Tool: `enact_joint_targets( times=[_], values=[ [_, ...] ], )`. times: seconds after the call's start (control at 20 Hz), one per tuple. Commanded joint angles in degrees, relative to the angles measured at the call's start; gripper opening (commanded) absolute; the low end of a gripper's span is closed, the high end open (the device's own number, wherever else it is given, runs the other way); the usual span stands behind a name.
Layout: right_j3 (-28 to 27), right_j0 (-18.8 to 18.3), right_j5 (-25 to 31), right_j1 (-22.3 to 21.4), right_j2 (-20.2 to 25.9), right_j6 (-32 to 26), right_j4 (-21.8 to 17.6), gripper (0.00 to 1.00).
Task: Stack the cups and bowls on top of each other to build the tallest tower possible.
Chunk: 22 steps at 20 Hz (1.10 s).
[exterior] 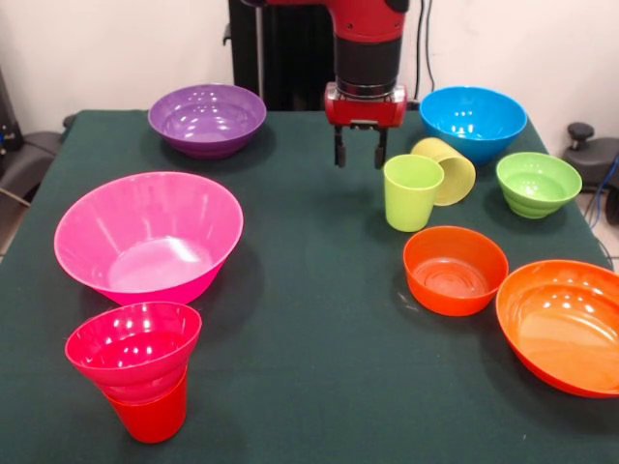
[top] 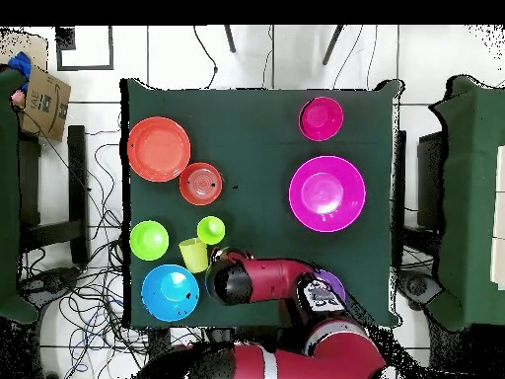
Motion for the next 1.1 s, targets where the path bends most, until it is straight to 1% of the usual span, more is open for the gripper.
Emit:
enact_joint_targets(
  times=[0.05, 0.55, 0.8, 1.1],
  values=[
    [-4.2, -1.0, 4.6, -1.4, 4.6, 6.1, 3.5, 1.0],
    [-4.1, -2.0, 8.2, -3.0, 5.8, 4.4, 5.1, 1.0],
    [-4.5, -3.0, 11.3, -3.9, 7.1, 3.4, 6.0, 1.0],
    [-5.0, -3.4, 12.3, -4.3, 7.7, 3.0, 6.2, 1.0]
  ],
)
